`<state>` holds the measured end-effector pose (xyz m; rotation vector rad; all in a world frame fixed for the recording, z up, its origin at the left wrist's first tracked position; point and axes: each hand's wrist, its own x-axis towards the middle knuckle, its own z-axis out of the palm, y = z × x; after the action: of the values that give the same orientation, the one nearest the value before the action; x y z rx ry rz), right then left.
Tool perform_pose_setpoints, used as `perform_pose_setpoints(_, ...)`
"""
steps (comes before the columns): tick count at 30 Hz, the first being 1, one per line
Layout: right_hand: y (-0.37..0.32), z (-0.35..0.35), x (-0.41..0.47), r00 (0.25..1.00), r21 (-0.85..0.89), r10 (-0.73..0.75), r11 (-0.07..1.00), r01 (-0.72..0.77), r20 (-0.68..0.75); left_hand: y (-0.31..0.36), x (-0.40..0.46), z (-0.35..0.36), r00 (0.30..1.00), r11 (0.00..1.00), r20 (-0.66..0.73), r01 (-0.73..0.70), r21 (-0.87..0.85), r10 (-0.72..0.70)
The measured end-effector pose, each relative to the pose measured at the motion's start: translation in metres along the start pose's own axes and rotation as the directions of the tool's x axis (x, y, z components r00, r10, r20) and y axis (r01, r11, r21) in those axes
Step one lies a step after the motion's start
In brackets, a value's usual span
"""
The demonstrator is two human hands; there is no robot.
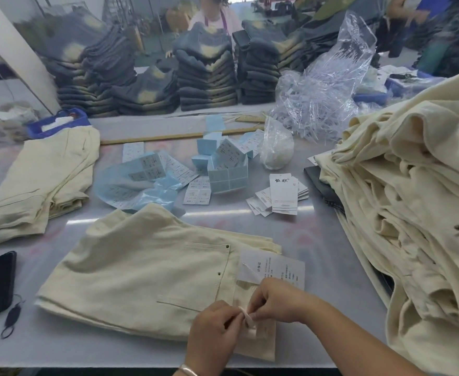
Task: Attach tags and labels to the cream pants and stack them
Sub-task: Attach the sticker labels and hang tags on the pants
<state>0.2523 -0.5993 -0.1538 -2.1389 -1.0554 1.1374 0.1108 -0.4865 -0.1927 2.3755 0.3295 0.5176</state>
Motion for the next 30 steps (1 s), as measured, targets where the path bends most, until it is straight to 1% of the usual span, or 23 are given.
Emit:
perform_pose_setpoints(3,0.003,0.005,0.003,0.997,0.06,0.049,0.997,-0.045,-0.064,-0.003,-0.005,0.007,0.993,0.986,-0.03,0.108,-0.127,-0.113)
perform_pose_setpoints(4,0.003,0.006,0.004,0.995,0.09,0.072,0.994,-0.066,-0.069,-0.004,-0.007,0.009,0.991,0.98,-0.034,0.122,-0.157,-0.129)
perform_pose_setpoints(6,0.002,0.007,0.004,0.992,0.11,0.105,0.989,-0.097,-0.073,-0.005,-0.013,0.012,0.993,0.978,-0.048,0.102,-0.18,-0.112)
perform_pose_setpoints(9,-0.004,0.008,0.005,0.985,0.055,0.141,0.989,-0.136,-0.101,-0.005,-0.018,0.015,0.993,0.979,-0.079,0.068,-0.19,-0.085)
perform_pose_setpoints(11,-0.008,0.006,0.005,0.987,0.044,0.146,0.989,-0.143,-0.067,-0.008,-0.018,0.017,0.992,0.985,-0.1,0.056,-0.164,-0.073)
perform_pose_setpoints(14,-0.009,0.001,0.002,0.987,0.137,0.16,0.977,-0.162,0.019,-0.009,-0.014,0.016,0.994,0.997,-0.11,-0.03,-0.071,0.022)
perform_pose_setpoints(17,-0.01,0.004,0.0,0.981,0.172,0.192,0.968,-0.185,-0.027,-0.007,-0.011,0.015,0.983,0.991,-0.131,-0.123,0.057,0.13)
perform_pose_setpoints(19,-0.011,0.009,-0.001,0.977,0.194,0.209,0.961,-0.198,-0.039,-0.005,-0.011,0.014,0.979,0.985,-0.128,-0.149,0.081,0.159)
perform_pose_setpoints(20,-0.011,0.01,-0.001,0.978,0.198,0.203,0.962,-0.189,-0.053,-0.003,-0.012,0.012,0.983,0.988,-0.111,-0.143,0.065,0.15)
perform_pose_setpoints(21,-0.01,0.009,0.0,0.976,0.186,0.181,0.97,-0.156,-0.121,-0.002,-0.012,0.009,0.99,0.993,-0.086,-0.112,0.032,0.114)
perform_pose_setpoints(22,-0.01,0.006,0.002,0.954,0.144,0.142,0.984,-0.106,-0.263,-0.001,-0.013,0.006,0.996,0.998,-0.064,-0.057,-0.009,0.056)
perform_pose_setpoints(23,-0.007,0.0,0.004,0.89,0.072,0.084,0.996,-0.058,-0.449,0.001,-0.013,0.003,0.999,0.999,-0.045,0.009,-0.054,-0.012)
perform_pose_setpoints(24,-0.004,-0.007,0.006,0.797,-0.027,0.018,0.999,-0.043,-0.604,0.002,-0.013,-0.001,0.997,0.991,-0.022,0.075,-0.106,-0.078)
perform_pose_setpoints(25,-0.001,-0.014,0.009,0.741,-0.126,-0.028,0.989,-0.076,-0.671,0.005,-0.012,-0.004,0.99,0.975,-0.001,0.141,-0.171,-0.143)
perform_pose_setpoints(26,0.003,-0.021,0.013,0.755,-0.202,-0.036,0.971,-0.129,-0.655,0.009,-0.009,-0.008,0.976,0.943,0.023,0.215,-0.256,-0.217)
perform_pose_setpoints(27,0.005,-0.026,0.018,0.811,-0.256,-0.001,0.949,-0.183,-0.585,0.013,-0.006,-0.012,0.954,0.886,0.059,0.296,-0.356,-0.295)
perform_pose_setpoints(28,0.007,-0.029,0.023,0.864,-0.306,0.044,0.925,-0.225,-0.501,0.016,-0.003,-0.016,0.925,0.809,0.108,0.371,-0.456,-0.364)
perform_pose_setpoints(29,0.006,-0.029,0.026,0.889,-0.359,0.062,0.9,-0.246,-0.453,0.019,0.001,-0.02,0.895,0.714,0.171,0.434,-0.549,-0.413)
perform_pose_setpoints(30,0.006,-0.028,0.029,0.893,-0.404,0.049,0.879,-0.251,-0.448,0.02,0.006,-0.023,0.865,0.605,0.24,0.484,-0.633,-0.44)
